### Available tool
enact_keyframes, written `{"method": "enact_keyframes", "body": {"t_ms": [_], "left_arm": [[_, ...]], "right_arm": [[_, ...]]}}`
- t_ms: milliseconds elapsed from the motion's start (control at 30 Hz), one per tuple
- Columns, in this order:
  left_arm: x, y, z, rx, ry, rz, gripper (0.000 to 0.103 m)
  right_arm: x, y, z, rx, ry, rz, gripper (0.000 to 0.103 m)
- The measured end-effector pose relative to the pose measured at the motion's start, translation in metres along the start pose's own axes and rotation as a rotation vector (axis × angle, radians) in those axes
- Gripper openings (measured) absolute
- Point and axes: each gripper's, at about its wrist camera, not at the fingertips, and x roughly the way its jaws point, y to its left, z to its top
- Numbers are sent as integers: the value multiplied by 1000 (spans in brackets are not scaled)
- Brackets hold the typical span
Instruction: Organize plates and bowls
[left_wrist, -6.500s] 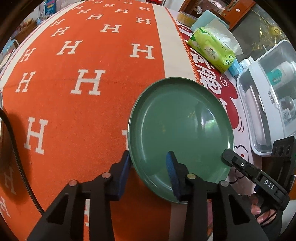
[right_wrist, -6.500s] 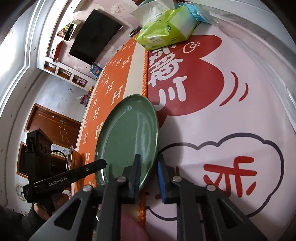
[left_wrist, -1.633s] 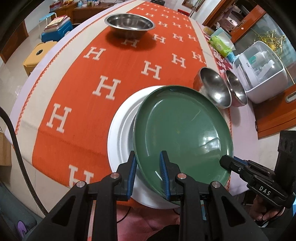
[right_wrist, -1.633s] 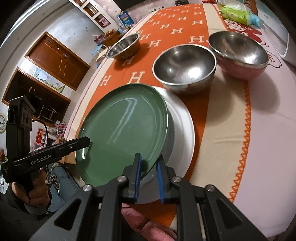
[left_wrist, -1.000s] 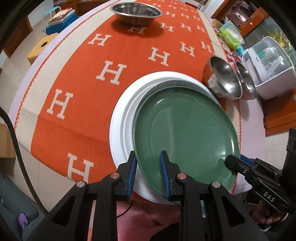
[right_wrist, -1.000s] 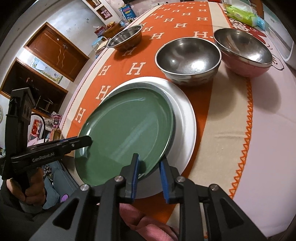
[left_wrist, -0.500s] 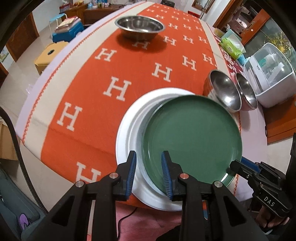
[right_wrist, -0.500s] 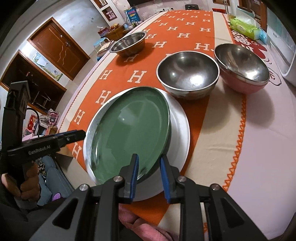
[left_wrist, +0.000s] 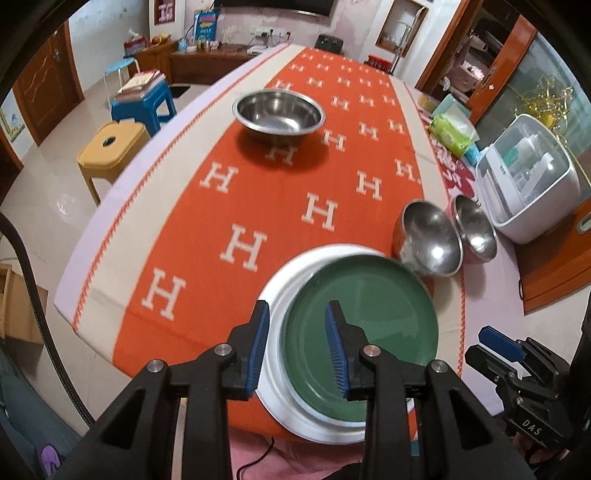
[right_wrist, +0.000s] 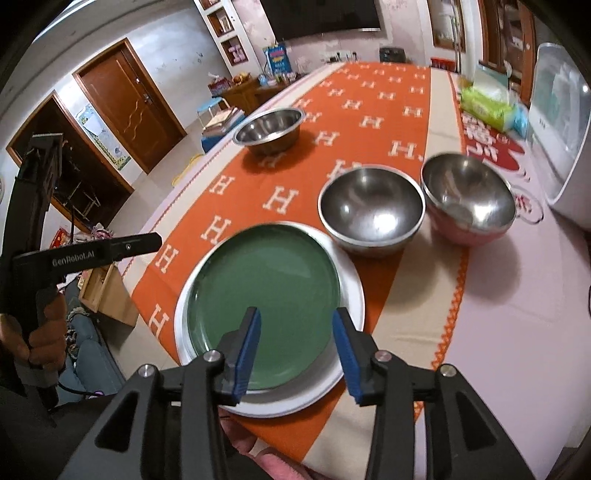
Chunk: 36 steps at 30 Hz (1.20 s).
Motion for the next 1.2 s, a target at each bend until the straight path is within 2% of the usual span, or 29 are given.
{"method": "enact_keyframes", "body": {"t_ms": [133, 200, 267, 367, 467, 733, 867, 967, 1033, 1200], "left_arm": [[-12, 2, 14, 34, -26, -3, 32], [-17, 4, 22, 50, -31, 1, 37], [-22, 7, 31, 68, -31, 2, 46], [-30, 12, 44, 100, -41, -2, 48], [-38, 21, 60, 130, -45, 10, 56], [-55, 55, 109, 205, -48, 20, 66], [-62, 69, 134, 247, -54, 36, 76], [-65, 79, 156, 280, -61, 43, 80], [-65, 84, 171, 301, -71, 48, 81], [-61, 95, 208, 340, -97, 31, 83]], "right_arm": [[-8, 9, 8, -10, -49, -32, 49], [-11, 15, 13, -12, -76, -47, 51], [-13, 21, 17, -11, -96, -60, 52], [-16, 33, 29, -3, -132, -76, 56], [-14, 43, 41, 13, -158, -61, 57], [1, 84, 83, 30, -209, -72, 57], [7, 100, 103, 41, -240, -59, 57], [10, 108, 121, 60, -268, -40, 59], [13, 114, 135, 72, -295, -52, 64], [25, 122, 163, 101, -337, -79, 66]]}}
